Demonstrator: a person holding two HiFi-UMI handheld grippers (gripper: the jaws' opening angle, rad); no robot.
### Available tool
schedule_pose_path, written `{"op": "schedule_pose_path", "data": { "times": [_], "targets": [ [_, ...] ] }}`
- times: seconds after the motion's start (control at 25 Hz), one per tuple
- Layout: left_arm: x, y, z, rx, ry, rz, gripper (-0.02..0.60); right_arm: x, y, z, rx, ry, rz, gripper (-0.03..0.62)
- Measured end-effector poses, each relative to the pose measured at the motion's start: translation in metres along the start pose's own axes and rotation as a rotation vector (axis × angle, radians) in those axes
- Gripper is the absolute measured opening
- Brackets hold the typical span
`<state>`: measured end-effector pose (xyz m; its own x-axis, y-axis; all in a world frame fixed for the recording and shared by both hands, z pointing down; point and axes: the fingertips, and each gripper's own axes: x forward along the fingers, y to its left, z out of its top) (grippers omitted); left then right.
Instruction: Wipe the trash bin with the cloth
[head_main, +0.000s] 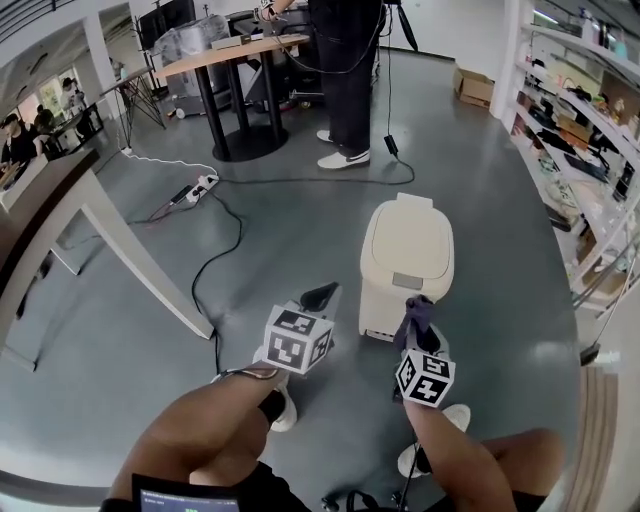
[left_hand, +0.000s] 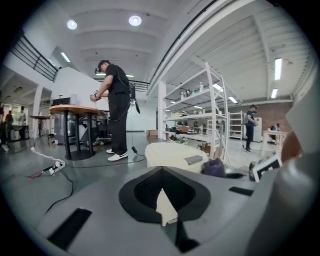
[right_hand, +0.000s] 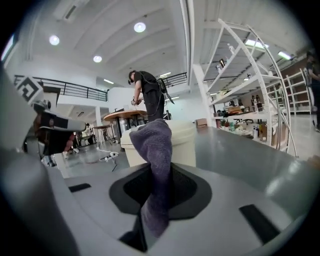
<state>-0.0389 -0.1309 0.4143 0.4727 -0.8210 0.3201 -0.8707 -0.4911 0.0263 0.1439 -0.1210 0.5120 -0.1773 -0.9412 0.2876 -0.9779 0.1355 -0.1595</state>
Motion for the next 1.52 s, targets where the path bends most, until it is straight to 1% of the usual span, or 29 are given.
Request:
{"op": "schedule_pose_path", "data": {
  "times": [0.08,0.12,0.2,0.24,0.36,0.44,0.56,0.6,0.72,0.76,0.84,0.92,1.0,1.12,1.24,1.32,1.44,1.52],
  "targets": [
    [-0.001,0.019,0.0,-0.072,-0.016,0.054,-0.002,0.006,0.008,-0.009,-0.024,-0.026,-0.003,0.075],
    [-0.001,0.027,-0.001,-0.089,-0.021,0.067,-0.003,0.009,0.013,-0.012,-0.057,-0.039,0.004,0.075],
    [-0.002,0.037,-0.007,-0.079,-0.016,0.07,-0.002,0.018,0.027,-0.018,-0.111,-0.062,0.026,0.075],
    [-0.002,0.042,-0.011,-0.071,-0.009,0.068,-0.002,0.022,0.035,-0.021,-0.123,-0.071,0.037,0.075],
    [0.0,0.053,-0.023,-0.079,0.019,0.064,-0.003,0.035,0.059,-0.029,-0.131,-0.087,0.067,0.075],
    [0.005,0.05,-0.029,-0.062,0.035,0.045,-0.003,0.041,0.075,-0.034,-0.148,-0.092,0.094,0.075],
    [0.013,0.029,-0.042,-0.045,0.058,-0.017,-0.003,0.046,0.099,-0.044,-0.164,-0.098,0.127,0.075],
    [0.015,0.02,-0.048,-0.042,0.067,-0.039,-0.002,0.048,0.105,-0.048,-0.161,-0.096,0.132,0.075],
    [0.017,-0.005,-0.071,-0.002,0.102,-0.095,-0.002,0.052,0.113,-0.057,-0.155,-0.092,0.13,0.075],
    [0.017,-0.009,-0.078,0.004,0.111,-0.103,-0.003,0.052,0.114,-0.059,-0.16,-0.095,0.132,0.075],
    [0.017,-0.008,-0.087,-0.004,0.121,-0.096,-0.002,0.051,0.114,-0.061,-0.171,-0.103,0.139,0.075],
    [0.017,-0.001,-0.09,-0.022,0.126,-0.082,-0.002,0.054,0.105,-0.063,-0.159,-0.099,0.135,0.075],
    [0.015,0.006,-0.091,-0.034,0.123,-0.081,-0.003,0.059,0.084,-0.068,-0.146,-0.083,0.103,0.075],
    [0.014,0.01,-0.094,-0.051,0.109,-0.102,-0.002,0.061,0.049,-0.078,-0.2,-0.059,0.051,0.075],
    [0.013,0.007,-0.101,-0.031,0.109,-0.121,-0.002,0.058,0.016,-0.083,-0.224,-0.049,0.018,0.075],
    [0.009,0.006,-0.103,-0.013,0.115,-0.136,-0.003,0.053,-0.001,-0.087,-0.213,-0.036,-0.006,0.075],
    [0.005,0.001,-0.105,0.039,0.12,-0.172,-0.003,0.042,-0.029,-0.092,-0.189,-0.014,-0.05,0.075],
    [0.005,0.001,-0.106,0.034,0.121,-0.169,-0.003,0.038,-0.047,-0.094,-0.181,-0.01,-0.075,0.075]
  ]
}}
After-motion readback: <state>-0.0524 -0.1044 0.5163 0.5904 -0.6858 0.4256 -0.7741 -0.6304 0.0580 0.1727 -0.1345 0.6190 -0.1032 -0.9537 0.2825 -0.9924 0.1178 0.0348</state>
